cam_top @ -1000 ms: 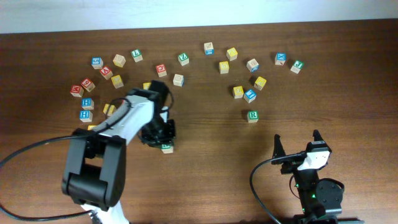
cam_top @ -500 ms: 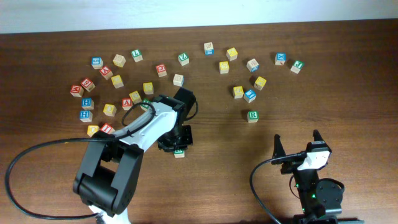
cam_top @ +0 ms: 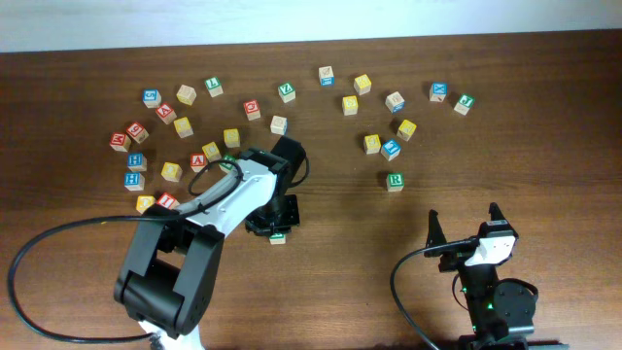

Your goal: Spell out RSS

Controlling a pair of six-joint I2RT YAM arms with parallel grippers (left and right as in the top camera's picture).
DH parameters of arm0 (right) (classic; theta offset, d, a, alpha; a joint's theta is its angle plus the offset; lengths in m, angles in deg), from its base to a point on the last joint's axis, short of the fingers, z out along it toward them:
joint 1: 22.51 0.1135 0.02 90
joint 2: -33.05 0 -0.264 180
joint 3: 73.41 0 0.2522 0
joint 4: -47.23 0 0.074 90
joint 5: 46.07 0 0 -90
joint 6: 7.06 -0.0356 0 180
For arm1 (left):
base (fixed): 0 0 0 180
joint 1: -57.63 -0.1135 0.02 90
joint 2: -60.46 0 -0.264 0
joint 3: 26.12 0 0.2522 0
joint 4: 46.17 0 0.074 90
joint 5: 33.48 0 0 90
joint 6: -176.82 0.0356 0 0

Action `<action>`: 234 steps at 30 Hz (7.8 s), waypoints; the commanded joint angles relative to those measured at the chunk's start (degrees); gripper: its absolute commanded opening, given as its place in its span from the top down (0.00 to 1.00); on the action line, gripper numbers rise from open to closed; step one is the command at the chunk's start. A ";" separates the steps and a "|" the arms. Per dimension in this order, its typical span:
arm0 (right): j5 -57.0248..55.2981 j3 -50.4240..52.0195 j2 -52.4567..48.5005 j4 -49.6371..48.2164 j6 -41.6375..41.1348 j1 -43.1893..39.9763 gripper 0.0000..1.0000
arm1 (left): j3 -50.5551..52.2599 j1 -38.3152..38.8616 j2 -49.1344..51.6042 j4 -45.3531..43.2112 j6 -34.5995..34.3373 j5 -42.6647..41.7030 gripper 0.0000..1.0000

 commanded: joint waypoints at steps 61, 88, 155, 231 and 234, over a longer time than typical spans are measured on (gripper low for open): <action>-0.31 0.37 0.28 0.22 0.22 -0.42 0.02 | -32.00 -15.45 0.31 10.49 7.78 -0.68 0.30; -0.31 0.37 0.28 0.22 0.22 -0.42 0.02 | -31.89 -28.83 6.62 3.52 7.78 9.90 0.00; -0.31 0.37 0.28 0.22 0.22 -0.42 0.02 | -26.32 -35.15 6.75 9.20 7.80 4.20 0.01; 36.79 0.35 0.28 -46.47 -22.82 -0.42 0.02 | -26.32 -37.18 6.73 14.51 4.76 10.08 0.01; 26.67 -1.33 0.28 -53.35 -22.82 -0.42 0.02 | -26.32 -37.18 6.73 14.49 4.76 10.05 0.01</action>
